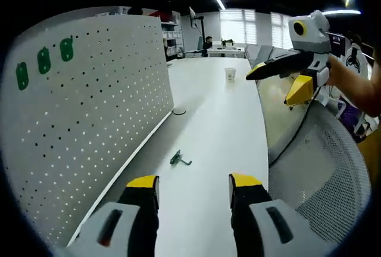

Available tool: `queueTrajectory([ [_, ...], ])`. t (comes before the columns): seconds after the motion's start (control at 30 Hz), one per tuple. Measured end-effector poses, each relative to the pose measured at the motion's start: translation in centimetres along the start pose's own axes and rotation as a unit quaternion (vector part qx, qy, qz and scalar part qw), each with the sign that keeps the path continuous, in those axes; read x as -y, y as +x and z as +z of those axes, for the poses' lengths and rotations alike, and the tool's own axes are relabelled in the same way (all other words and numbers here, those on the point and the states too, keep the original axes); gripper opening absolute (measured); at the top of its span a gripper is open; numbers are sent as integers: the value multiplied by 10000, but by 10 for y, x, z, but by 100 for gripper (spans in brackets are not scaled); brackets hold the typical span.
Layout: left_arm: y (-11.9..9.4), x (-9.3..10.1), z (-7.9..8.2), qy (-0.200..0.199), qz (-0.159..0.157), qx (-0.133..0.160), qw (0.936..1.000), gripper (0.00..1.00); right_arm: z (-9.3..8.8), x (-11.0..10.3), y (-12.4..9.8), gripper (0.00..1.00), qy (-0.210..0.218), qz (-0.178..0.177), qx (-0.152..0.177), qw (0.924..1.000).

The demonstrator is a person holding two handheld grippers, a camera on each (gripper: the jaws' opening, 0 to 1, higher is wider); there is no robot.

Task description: Insert the hook assembly into the mounting plate slot until the hook locks in place.

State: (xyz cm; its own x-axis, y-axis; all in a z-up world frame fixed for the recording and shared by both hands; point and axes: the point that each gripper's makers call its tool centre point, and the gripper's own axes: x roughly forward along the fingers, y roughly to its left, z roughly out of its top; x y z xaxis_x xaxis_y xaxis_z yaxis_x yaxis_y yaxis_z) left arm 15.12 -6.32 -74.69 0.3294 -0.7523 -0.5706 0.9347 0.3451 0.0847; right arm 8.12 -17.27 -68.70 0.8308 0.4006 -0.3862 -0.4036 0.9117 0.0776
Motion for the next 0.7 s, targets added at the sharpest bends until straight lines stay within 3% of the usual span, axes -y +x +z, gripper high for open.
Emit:
queueTrajectory([
  [0.7, 50, -15, -7, 452, -349, -482, 9972, 48, 0, 5, 1, 65, 53, -61, 47, 10000],
])
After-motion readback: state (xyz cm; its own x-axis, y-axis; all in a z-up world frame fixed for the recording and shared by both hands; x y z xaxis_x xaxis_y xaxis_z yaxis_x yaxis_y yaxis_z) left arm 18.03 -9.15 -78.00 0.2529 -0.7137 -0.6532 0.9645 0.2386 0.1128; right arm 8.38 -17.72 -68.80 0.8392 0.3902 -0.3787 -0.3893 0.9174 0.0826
